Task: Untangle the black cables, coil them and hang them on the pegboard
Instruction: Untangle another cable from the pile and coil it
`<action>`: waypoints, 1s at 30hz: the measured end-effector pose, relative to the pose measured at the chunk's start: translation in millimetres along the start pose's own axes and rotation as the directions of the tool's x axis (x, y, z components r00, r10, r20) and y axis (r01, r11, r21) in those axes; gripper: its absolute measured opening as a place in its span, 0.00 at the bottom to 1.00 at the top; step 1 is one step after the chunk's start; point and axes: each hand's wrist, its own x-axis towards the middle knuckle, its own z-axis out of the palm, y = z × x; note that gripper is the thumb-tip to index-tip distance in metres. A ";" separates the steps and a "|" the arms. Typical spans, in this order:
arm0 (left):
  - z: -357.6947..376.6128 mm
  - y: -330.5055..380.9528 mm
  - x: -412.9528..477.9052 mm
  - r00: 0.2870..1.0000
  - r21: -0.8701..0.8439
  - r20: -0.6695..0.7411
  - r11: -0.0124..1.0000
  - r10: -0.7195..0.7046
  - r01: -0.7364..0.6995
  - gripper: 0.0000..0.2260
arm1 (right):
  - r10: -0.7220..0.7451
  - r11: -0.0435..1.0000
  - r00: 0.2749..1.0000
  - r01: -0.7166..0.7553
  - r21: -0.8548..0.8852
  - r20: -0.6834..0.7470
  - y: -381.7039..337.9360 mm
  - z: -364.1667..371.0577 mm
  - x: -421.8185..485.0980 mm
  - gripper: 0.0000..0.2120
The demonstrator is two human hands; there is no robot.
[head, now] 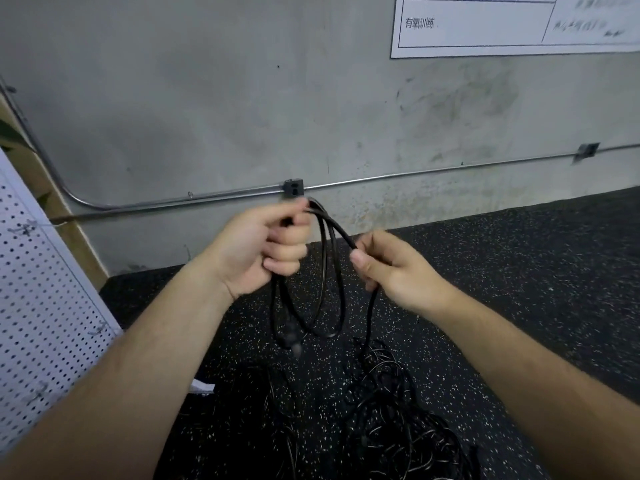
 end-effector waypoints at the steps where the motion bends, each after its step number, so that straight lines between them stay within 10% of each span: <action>1: -3.8 5.8 -1.7 0.997 -0.086 -0.039 0.994 0.070 -0.073 0.10 | 0.030 0.999 0.999 -0.030 -0.033 -0.020 8.7 2.2 -1.7 0.08; 8: -34.6 27.3 -11.7 0.921 -0.321 -0.161 0.864 0.353 -0.388 0.11 | 0.270 0.963 0.950 -0.265 -0.051 0.160 44.5 23.1 -21.2 0.18; 19: -30.5 12.0 -2.5 0.918 -0.119 -0.220 0.925 0.330 -0.361 0.09 | -0.018 0.972 0.995 -0.005 -0.235 -0.094 14.3 7.9 -13.0 0.07; 30: -2.2 -13.2 13.5 0.898 0.175 -0.219 0.921 0.381 -0.348 0.07 | 0.025 0.620 0.964 0.192 -0.761 0.264 -25.2 26.7 -20.8 0.16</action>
